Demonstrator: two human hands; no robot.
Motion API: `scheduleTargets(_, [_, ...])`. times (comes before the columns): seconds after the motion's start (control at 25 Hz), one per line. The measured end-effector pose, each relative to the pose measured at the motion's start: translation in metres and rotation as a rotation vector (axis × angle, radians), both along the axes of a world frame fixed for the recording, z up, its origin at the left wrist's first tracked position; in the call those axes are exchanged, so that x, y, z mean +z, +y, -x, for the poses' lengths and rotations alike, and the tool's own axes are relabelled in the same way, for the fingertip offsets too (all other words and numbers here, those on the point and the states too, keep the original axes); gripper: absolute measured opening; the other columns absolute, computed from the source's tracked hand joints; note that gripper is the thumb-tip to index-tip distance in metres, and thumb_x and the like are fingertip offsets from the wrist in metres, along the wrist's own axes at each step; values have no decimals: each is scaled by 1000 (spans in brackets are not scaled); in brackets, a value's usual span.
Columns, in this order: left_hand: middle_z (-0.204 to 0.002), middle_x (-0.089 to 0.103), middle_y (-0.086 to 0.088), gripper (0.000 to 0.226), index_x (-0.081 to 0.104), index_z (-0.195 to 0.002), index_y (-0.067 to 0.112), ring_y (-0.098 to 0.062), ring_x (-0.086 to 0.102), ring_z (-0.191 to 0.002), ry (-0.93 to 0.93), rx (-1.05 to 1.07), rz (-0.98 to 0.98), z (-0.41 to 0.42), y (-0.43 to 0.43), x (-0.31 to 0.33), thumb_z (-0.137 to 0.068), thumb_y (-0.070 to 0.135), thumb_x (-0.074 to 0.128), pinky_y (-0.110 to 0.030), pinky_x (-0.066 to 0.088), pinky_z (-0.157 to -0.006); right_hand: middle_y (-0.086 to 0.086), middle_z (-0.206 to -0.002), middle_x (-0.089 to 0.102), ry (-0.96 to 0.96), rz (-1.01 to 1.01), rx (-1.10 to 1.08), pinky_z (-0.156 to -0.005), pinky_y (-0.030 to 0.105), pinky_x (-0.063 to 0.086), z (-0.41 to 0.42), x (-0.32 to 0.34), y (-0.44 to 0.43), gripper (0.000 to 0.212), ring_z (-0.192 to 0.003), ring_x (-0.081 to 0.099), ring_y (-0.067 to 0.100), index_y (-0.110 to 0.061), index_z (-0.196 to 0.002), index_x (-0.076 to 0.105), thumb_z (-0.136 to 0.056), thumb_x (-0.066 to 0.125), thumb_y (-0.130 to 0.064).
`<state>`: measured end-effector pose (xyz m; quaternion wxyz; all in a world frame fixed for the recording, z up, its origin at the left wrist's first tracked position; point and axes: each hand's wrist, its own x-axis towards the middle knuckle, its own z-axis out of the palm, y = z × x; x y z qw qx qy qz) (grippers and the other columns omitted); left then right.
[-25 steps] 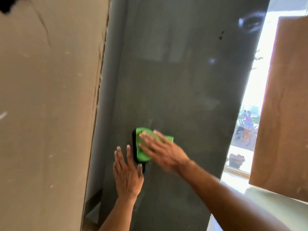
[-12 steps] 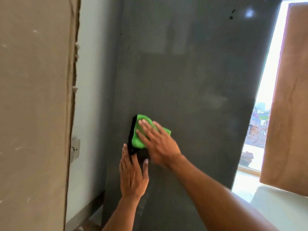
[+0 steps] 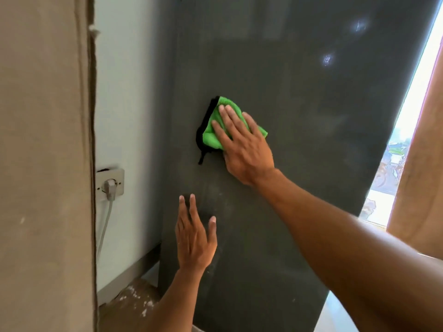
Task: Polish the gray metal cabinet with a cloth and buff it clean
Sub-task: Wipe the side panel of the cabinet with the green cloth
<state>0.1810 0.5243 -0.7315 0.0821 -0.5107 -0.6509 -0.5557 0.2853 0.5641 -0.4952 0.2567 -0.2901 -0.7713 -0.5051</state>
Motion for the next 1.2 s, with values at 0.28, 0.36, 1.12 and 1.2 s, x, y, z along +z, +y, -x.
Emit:
scheduleTargets(0.28, [-171,9,-15,97,-1,-164,15,-35,27,-153,-19,-62,114,9,-14,-45,-92,19,64,-49,34,-118,16,-165,24,-520,127,-102,-127,50,7,-27,-186,-13,68,-155,19,28,-14,-155,40,-89,36,-29])
scheduleTargets(0.36, [-170,10,-15,96,-1,-164,15,-35,26,-153,12,-56,132,6,-21,-51,-94,26,64,-48,33,-118,15,-161,36,-485,83,-78,-124,48,14,-19,-164,-14,66,-151,32,26,-15,-149,50,-85,36,-25])
scheduleTargets(1.12, [-169,19,-15,89,14,-162,4,-34,30,-152,-246,-101,272,11,-23,-155,-94,41,57,-50,40,-118,19,-168,3,-346,248,1,-128,46,7,7,-321,-7,73,-157,3,30,-3,-161,10,-101,15,-43])
scheduleTargets(1.2, [-169,18,-15,89,10,-163,6,-34,31,-151,-282,-121,310,11,-27,-168,-96,30,64,-46,40,-117,19,-168,4,-351,256,28,-127,46,7,6,-347,-7,64,-157,3,29,-3,-161,13,-104,12,-32])
